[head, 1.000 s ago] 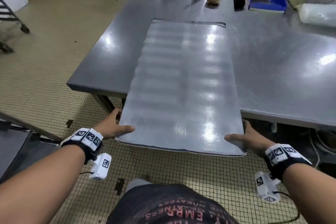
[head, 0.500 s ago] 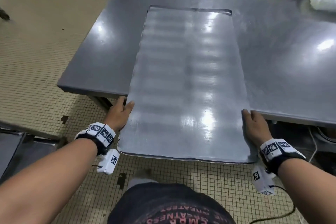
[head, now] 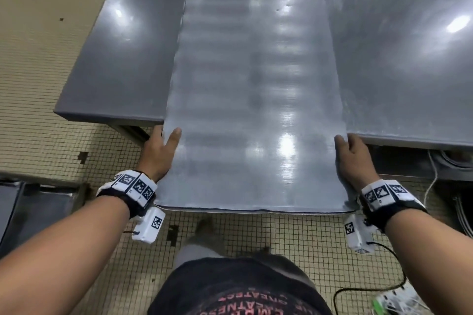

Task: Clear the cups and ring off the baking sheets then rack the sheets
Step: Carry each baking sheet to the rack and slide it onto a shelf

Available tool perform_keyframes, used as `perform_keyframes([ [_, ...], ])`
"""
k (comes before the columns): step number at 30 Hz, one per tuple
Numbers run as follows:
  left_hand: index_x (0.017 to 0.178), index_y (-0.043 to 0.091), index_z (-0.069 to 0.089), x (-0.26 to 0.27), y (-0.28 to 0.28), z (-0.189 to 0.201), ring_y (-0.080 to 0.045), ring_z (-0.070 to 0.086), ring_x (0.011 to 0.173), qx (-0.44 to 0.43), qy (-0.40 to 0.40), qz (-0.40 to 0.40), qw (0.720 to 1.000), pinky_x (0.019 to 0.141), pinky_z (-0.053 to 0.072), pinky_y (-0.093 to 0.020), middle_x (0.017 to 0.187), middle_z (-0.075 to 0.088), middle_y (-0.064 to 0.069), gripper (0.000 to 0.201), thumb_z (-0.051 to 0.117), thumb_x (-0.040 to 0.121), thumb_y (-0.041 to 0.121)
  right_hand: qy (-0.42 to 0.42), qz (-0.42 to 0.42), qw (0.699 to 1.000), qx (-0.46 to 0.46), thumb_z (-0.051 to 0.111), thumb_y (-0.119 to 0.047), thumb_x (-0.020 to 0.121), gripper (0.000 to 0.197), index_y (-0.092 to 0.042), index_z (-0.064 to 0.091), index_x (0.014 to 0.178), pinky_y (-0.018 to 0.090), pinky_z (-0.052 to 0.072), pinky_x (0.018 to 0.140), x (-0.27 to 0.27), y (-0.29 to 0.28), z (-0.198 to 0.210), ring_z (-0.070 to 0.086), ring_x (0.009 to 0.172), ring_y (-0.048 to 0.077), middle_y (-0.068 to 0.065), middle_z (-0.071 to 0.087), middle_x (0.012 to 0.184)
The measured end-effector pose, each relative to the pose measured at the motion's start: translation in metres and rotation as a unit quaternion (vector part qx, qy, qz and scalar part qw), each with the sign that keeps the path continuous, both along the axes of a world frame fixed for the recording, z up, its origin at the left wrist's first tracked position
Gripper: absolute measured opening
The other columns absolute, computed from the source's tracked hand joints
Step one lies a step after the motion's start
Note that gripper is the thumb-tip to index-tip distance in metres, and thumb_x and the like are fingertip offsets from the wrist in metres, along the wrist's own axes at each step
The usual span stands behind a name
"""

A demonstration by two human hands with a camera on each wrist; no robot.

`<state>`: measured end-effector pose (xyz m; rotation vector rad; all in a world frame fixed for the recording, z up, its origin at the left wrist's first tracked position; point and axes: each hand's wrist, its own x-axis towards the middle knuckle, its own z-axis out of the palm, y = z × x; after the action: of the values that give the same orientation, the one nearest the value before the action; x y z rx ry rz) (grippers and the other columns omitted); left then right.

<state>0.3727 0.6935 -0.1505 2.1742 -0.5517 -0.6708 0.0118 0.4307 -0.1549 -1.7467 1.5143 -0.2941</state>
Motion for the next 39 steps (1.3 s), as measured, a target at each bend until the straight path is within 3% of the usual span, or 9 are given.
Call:
perform_keyframes([
  [4,0.118,0.015,0.056,-0.008,0.001,0.002,-0.025,0.064,0.098,0.006,-0.013,0.015,1.0,0.082,0.05,-0.038,0.111,0.066,-0.004,0.038,0.058,0.097,0.047,-0.042,0.002,0.999,0.023,0.047,-0.044,0.101,0.034,-0.012,0.058,0.104,0.036,0.04,0.085,-0.009,-0.001,0.014,0.057,0.09,0.018,-0.002,0.061,0.094],
  [9,0.112,0.011,0.059,-0.029,-0.004,0.016,-0.023,0.064,0.091,-0.015,-0.04,0.027,0.999,0.076,0.049,-0.035,0.103,0.066,-0.004,0.034,0.063,0.096,0.041,-0.07,0.01,0.997,0.018,0.057,-0.062,0.09,0.055,-0.01,0.057,0.108,0.045,0.052,0.089,-0.024,-0.009,0.031,0.062,0.096,0.021,0.007,0.065,0.108],
  [13,0.105,0.012,0.059,-0.046,-0.011,0.025,-0.011,0.059,0.077,-0.023,-0.07,0.039,0.997,0.059,0.04,-0.022,0.087,0.061,0.006,0.029,0.065,0.095,0.038,-0.113,0.017,0.993,0.008,0.065,-0.039,0.094,0.024,-0.022,0.051,0.103,0.026,0.042,0.08,-0.032,-0.013,0.054,0.051,0.079,-0.004,-0.015,0.055,0.088],
  [16,0.102,0.013,0.06,-0.052,-0.017,0.029,-0.013,0.061,0.078,-0.037,-0.068,0.052,0.996,0.062,0.045,-0.027,0.086,0.062,0.007,0.029,0.067,0.093,0.039,-0.115,0.04,0.993,-0.002,0.066,-0.042,0.093,0.041,-0.011,0.059,0.12,0.027,0.046,0.085,-0.035,-0.026,0.062,0.058,0.089,0.005,-0.009,0.061,0.098],
  [22,0.102,0.01,0.064,-0.042,-0.026,0.026,-0.018,0.069,0.085,-0.072,-0.049,0.082,0.993,0.072,0.056,-0.034,0.092,0.07,0.0,0.033,0.07,0.09,0.04,-0.098,0.051,0.993,-0.038,0.067,-0.066,0.08,0.046,-0.024,0.065,0.097,0.051,0.056,0.088,-0.01,-0.065,0.064,0.07,0.09,0.019,-0.002,0.073,0.097],
  [26,0.103,0.01,0.062,-0.015,-0.052,0.043,-0.011,0.065,0.079,-0.077,-0.074,0.094,0.99,0.063,0.047,-0.021,0.089,0.067,0.003,0.029,0.068,0.093,0.037,-0.097,0.046,0.993,-0.055,0.063,-0.077,0.074,0.066,-0.022,0.066,0.11,0.049,0.057,0.088,0.029,-0.097,0.073,0.07,0.095,0.023,0.0,0.073,0.103],
  [31,0.105,0.011,0.063,0.043,-0.082,0.069,-0.028,0.065,0.091,-0.067,-0.122,0.099,0.985,0.08,0.051,-0.039,0.1,0.07,-0.008,0.037,0.066,0.092,0.046,-0.115,0.055,0.989,-0.072,0.066,-0.066,0.079,0.048,-0.022,0.068,0.097,0.048,0.059,0.078,0.086,-0.138,0.104,0.071,0.082,0.024,0.0,0.074,0.089],
  [37,0.102,0.009,0.063,0.068,-0.103,0.106,-0.026,0.064,0.084,-0.08,-0.15,0.139,0.976,0.072,0.045,-0.033,0.093,0.068,-0.005,0.034,0.066,0.093,0.042,-0.109,0.134,0.978,-0.116,0.065,-0.047,0.09,0.033,-0.014,0.065,0.092,0.037,0.049,0.074,0.142,-0.18,0.154,0.065,0.089,0.028,-0.002,0.066,0.083],
  [39,0.1,0.011,0.063,0.064,-0.103,0.117,-0.025,0.064,0.082,-0.083,-0.157,0.17,0.969,0.07,0.045,-0.032,0.088,0.067,-0.002,0.032,0.067,0.093,0.042,-0.124,0.15,0.972,-0.135,0.065,-0.05,0.09,0.046,-0.005,0.066,0.099,0.042,0.05,0.08,0.158,-0.195,0.16,0.064,0.096,0.035,0.012,0.068,0.091],
])
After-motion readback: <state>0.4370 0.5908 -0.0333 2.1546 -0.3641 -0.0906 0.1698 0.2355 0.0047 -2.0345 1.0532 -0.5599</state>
